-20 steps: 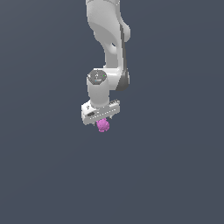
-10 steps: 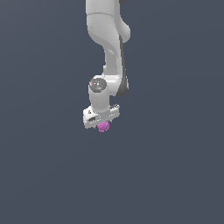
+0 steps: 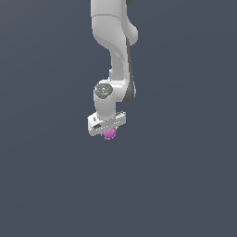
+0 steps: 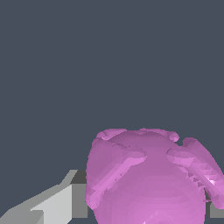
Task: Pick up the object and move it to a goal position.
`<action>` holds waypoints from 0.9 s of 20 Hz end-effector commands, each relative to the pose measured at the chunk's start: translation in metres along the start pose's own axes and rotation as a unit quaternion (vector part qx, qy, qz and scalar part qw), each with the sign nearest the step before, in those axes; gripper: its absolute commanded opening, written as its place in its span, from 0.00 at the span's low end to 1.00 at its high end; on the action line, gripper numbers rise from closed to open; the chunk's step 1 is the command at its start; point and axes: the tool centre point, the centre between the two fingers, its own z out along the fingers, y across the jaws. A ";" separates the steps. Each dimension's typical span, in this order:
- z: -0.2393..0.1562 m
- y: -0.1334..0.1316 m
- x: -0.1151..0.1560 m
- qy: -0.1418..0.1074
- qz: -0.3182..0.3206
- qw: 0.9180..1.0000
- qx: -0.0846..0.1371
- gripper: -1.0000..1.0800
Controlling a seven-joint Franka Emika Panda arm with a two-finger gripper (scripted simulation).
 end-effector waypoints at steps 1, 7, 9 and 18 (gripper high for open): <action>0.001 -0.001 0.000 0.000 -0.001 1.000 0.000 0.00; -0.007 -0.002 0.002 0.000 0.000 1.000 0.000 0.00; -0.015 -0.004 0.004 0.000 0.000 1.000 0.000 0.00; -0.077 -0.018 0.019 0.000 0.000 1.000 0.000 0.00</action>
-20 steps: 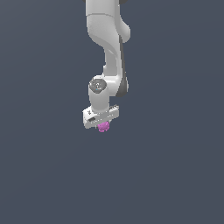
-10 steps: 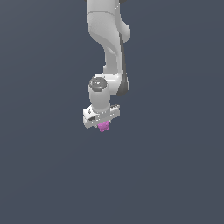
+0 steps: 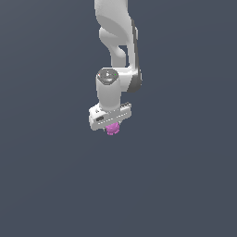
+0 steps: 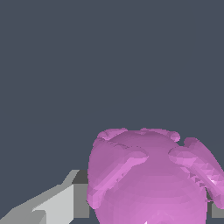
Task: Pick up the object and move it to a goal position.
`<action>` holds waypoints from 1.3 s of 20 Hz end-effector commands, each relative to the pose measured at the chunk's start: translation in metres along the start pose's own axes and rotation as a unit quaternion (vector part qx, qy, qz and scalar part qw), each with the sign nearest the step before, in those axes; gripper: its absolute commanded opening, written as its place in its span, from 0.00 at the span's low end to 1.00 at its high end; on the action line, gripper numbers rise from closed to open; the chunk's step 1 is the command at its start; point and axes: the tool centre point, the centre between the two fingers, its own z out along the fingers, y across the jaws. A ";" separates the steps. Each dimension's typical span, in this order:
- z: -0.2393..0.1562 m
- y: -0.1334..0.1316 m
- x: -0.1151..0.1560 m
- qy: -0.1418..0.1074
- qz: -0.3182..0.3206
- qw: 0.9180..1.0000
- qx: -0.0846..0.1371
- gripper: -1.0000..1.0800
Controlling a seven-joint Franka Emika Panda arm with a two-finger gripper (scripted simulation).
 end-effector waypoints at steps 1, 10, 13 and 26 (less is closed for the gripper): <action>-0.023 -0.005 0.006 0.000 0.000 1.000 0.000 0.00; -0.118 -0.027 0.030 0.000 0.000 1.000 0.000 0.00; -0.143 -0.032 0.038 0.000 -0.001 1.000 0.000 0.00; -0.195 -0.042 0.054 0.000 -0.001 1.000 0.000 0.00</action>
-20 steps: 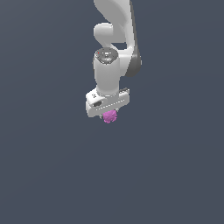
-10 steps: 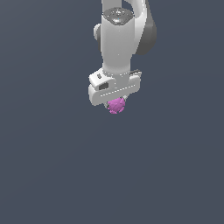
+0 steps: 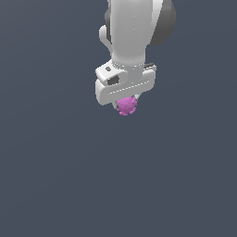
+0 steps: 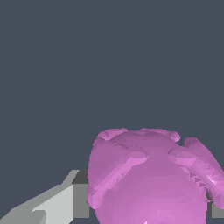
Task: Pick up the object and move it to a goal position.
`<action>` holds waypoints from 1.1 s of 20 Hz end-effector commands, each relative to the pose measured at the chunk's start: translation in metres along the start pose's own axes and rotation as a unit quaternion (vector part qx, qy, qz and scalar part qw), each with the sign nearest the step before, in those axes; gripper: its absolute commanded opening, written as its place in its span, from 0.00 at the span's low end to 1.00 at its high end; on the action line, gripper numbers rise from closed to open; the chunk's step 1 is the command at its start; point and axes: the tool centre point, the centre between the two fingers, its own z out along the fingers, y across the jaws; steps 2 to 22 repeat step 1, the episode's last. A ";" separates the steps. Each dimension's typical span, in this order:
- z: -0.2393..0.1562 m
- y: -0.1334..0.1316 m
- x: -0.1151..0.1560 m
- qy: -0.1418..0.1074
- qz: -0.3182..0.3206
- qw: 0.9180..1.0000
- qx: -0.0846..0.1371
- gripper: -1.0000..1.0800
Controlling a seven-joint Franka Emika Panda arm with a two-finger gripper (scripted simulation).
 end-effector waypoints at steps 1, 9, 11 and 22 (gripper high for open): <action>-0.002 0.000 0.001 0.000 0.000 1.000 0.000 0.00; -0.002 0.000 0.001 0.000 0.000 1.000 0.000 0.00; -0.002 0.000 0.001 0.000 0.000 1.000 0.000 0.00; -0.002 0.000 0.001 0.000 0.000 1.000 0.000 0.00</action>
